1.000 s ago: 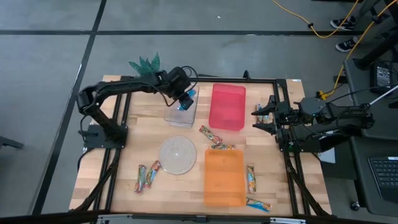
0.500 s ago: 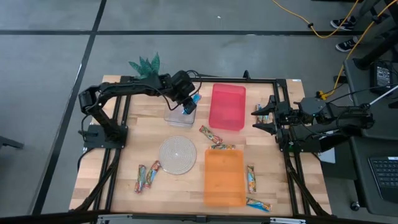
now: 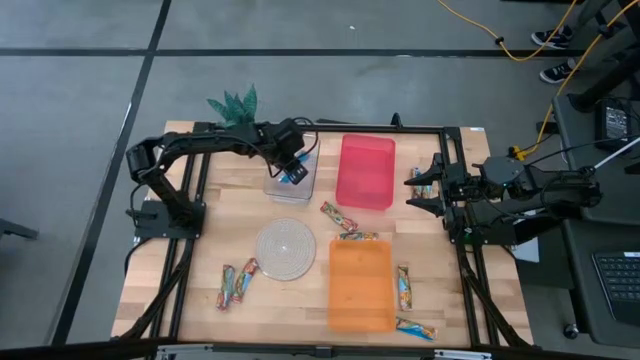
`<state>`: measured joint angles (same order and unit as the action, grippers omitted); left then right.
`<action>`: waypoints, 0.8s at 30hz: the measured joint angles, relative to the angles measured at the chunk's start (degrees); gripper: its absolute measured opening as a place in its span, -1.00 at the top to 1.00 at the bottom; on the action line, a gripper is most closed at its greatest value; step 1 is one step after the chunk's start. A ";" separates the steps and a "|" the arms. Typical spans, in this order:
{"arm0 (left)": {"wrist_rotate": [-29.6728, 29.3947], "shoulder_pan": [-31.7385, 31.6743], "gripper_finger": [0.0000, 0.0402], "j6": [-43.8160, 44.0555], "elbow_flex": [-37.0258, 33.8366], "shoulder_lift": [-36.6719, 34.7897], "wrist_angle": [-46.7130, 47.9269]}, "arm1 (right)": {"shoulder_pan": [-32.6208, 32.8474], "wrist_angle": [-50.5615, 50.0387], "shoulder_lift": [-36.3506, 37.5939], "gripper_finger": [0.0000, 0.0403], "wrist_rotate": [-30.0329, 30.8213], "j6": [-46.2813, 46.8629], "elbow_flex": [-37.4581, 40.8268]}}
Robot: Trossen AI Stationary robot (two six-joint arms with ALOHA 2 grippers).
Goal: Pick and place Granola Bars by type
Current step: Put the red granola bar into the transparent bin
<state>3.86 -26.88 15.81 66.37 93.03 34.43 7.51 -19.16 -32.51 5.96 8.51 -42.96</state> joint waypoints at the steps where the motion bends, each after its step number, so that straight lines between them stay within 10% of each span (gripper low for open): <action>1: 0.13 -0.30 0.80 0.04 -0.37 0.00 -0.03 | 0.00 -0.01 0.00 -0.20 0.00 0.00 0.00; 24: 2.58 0.21 0.30 2.95 -2.41 -2.00 -0.86 | 0.01 -0.02 0.00 -0.20 0.00 0.00 0.00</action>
<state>6.43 -26.67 18.76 63.96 91.04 33.57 7.52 -19.18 -32.51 5.96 8.51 -42.96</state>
